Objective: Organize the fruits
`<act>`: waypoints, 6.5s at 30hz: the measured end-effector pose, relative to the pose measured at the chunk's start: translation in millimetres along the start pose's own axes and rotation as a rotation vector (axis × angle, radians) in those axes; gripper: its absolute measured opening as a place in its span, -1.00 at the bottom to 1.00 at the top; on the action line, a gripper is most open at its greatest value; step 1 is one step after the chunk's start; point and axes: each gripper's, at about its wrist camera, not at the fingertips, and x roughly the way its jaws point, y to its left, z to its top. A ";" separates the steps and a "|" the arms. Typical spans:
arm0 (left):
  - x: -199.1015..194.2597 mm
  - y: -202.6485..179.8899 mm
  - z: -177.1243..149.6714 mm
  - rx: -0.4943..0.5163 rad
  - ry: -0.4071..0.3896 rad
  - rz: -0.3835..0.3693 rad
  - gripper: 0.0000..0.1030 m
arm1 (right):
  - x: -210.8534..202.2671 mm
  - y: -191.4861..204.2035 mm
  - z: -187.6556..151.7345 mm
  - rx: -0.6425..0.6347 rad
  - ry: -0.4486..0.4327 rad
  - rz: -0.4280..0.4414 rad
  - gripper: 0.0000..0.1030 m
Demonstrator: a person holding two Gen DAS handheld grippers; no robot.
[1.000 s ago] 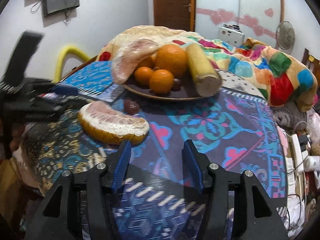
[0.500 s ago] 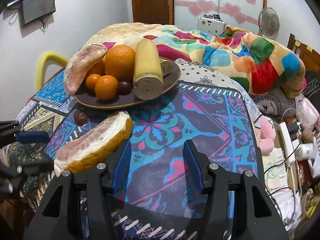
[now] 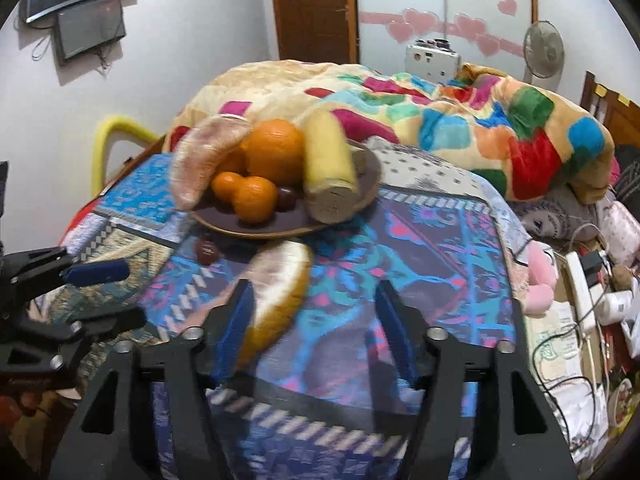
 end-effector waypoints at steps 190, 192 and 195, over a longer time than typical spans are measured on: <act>-265.3 -53.2 -19.4 -0.021 -0.701 0.197 0.99 | -228.0 81.9 -15.1 -0.031 -0.690 -0.090 1.00; -265.3 -53.0 -19.9 -0.023 -0.701 0.198 0.99 | -228.0 81.9 -15.1 -0.031 -0.690 -0.090 1.00; -265.2 -52.8 -20.4 -0.024 -0.700 0.195 0.99 | -227.9 82.2 -16.3 -0.030 -0.693 -0.089 1.00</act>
